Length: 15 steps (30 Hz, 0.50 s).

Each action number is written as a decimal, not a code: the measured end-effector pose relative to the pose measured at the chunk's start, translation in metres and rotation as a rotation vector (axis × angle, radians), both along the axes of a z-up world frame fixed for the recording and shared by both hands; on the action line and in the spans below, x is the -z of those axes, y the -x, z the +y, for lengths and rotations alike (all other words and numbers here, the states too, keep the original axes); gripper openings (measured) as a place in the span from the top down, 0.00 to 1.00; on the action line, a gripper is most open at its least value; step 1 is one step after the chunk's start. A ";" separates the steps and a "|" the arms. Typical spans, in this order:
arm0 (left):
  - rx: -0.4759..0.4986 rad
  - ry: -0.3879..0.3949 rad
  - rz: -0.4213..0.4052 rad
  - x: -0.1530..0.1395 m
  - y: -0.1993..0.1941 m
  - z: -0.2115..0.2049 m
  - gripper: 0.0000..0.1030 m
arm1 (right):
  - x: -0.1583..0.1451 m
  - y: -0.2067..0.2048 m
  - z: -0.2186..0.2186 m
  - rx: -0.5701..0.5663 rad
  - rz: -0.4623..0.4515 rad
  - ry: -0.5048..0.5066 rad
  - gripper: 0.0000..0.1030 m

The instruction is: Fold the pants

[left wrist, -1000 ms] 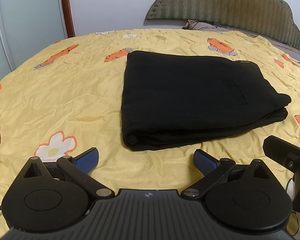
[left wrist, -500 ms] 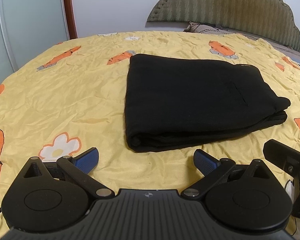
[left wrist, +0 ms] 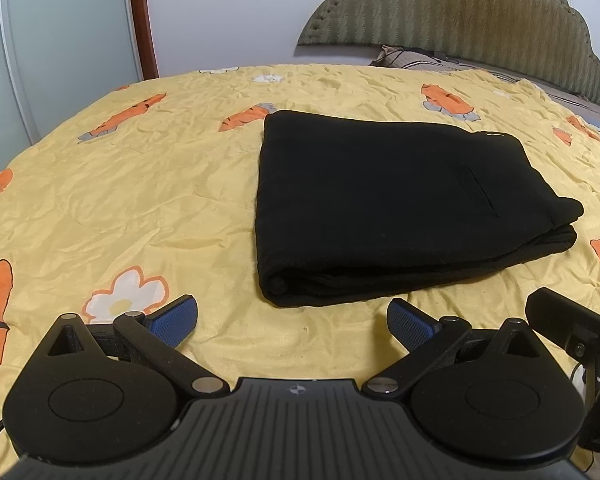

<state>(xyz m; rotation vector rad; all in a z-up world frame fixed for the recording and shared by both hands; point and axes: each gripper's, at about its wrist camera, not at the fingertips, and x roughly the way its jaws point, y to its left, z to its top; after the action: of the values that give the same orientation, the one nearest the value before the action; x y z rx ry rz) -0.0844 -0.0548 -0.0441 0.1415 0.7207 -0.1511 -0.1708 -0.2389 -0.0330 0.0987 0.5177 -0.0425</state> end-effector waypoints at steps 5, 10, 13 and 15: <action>0.001 -0.002 -0.002 -0.001 -0.001 0.001 0.01 | -0.001 0.000 0.002 -0.007 -0.003 0.006 0.02; 0.000 -0.004 -0.004 -0.002 -0.002 0.001 0.01 | -0.001 0.000 0.002 -0.011 0.000 0.010 0.02; -0.002 -0.007 -0.007 -0.002 -0.001 0.000 0.01 | -0.001 0.000 0.003 -0.014 0.000 0.013 0.02; -0.003 -0.007 -0.009 -0.003 -0.001 -0.001 0.01 | -0.001 -0.001 0.004 -0.016 0.000 0.016 0.02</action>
<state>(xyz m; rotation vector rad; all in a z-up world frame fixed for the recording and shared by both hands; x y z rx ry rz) -0.0834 -0.0554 -0.0416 0.1479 0.7124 -0.1446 -0.1701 -0.2347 -0.0317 0.0787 0.5184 -0.0306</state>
